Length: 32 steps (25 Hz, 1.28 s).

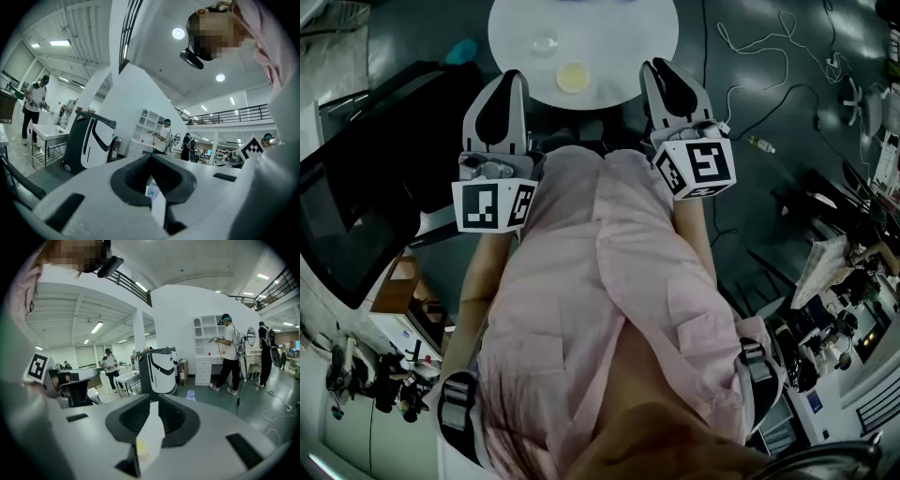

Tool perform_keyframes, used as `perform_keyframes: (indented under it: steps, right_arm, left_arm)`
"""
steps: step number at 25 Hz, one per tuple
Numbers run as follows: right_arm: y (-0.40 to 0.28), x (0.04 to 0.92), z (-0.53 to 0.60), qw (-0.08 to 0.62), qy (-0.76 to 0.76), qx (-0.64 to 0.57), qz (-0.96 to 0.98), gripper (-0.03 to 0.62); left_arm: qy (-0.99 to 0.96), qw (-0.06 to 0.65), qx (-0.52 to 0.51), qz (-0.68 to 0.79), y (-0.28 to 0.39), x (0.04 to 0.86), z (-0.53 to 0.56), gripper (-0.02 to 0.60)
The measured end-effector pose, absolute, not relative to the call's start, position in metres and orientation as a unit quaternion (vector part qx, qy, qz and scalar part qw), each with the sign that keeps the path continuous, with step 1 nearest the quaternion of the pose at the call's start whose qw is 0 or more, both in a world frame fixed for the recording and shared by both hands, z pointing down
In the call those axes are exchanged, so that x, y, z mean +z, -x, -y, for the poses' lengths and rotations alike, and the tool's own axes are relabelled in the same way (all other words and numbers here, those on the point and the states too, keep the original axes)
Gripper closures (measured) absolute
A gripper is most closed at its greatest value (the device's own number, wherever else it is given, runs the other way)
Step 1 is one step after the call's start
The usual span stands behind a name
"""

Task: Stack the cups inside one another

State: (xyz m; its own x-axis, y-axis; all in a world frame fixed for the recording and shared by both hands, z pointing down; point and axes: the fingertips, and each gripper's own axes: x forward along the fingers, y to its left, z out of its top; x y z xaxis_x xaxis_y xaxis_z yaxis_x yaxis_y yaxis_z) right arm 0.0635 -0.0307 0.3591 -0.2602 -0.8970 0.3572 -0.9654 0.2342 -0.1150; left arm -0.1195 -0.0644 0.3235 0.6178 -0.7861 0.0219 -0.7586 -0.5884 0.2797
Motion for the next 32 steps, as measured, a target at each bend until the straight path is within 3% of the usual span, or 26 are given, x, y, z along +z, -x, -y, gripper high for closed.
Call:
perform_keyframes:
  steps: [32]
  right_arm:
    - [-0.021,0.425,0.077,0.148,-0.524,0.201,0.814,0.513]
  left_arm:
    - [-0.881,0.138,-0.036,0.451,0.11,0.328,0.072,0.566]
